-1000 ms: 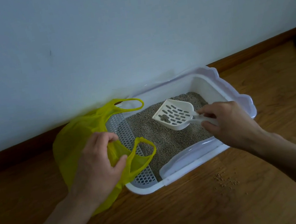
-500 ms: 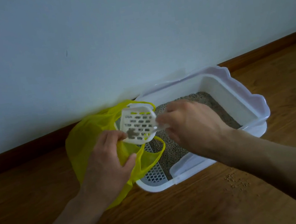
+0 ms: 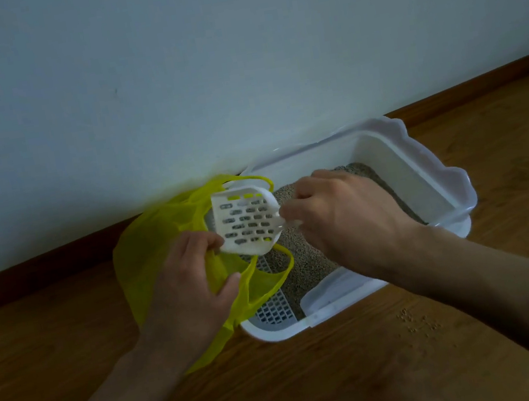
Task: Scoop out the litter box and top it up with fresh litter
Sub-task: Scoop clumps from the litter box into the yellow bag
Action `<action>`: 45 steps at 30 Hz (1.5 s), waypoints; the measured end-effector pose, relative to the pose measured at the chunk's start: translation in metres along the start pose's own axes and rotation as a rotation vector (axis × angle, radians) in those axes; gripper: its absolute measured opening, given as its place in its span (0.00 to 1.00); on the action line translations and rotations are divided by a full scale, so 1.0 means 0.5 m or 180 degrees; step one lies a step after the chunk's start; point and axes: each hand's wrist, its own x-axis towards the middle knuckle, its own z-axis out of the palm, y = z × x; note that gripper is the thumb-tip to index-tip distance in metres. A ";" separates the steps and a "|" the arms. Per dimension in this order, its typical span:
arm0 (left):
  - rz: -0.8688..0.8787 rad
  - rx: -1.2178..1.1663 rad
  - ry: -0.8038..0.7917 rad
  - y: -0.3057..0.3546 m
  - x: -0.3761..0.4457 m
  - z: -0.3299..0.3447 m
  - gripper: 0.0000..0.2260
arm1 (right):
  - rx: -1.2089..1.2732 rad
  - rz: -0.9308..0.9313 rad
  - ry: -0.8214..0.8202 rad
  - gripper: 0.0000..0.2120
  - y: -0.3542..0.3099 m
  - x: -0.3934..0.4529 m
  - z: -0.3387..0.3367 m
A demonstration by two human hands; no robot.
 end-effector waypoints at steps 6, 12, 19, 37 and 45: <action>-0.0022 -0.0019 -0.0023 -0.004 0.002 0.001 0.21 | 0.0179 0.0197 -0.0201 0.09 0.022 -0.011 -0.002; 0.0009 -0.0036 0.0008 -0.006 0.001 -0.004 0.22 | 0.0536 0.1308 -0.0432 0.08 0.122 -0.062 -0.003; 0.0073 0.0029 -0.0047 -0.002 0.013 0.021 0.22 | 0.0052 0.1967 -0.0976 0.12 0.192 -0.109 0.005; 0.0076 0.0083 -0.0147 -0.002 0.021 0.048 0.22 | -0.0302 0.2142 -0.1881 0.05 0.256 -0.081 0.058; 0.0030 0.0070 -0.0184 -0.009 0.024 0.056 0.22 | -0.0405 0.2192 -0.1580 0.05 0.240 -0.089 0.098</action>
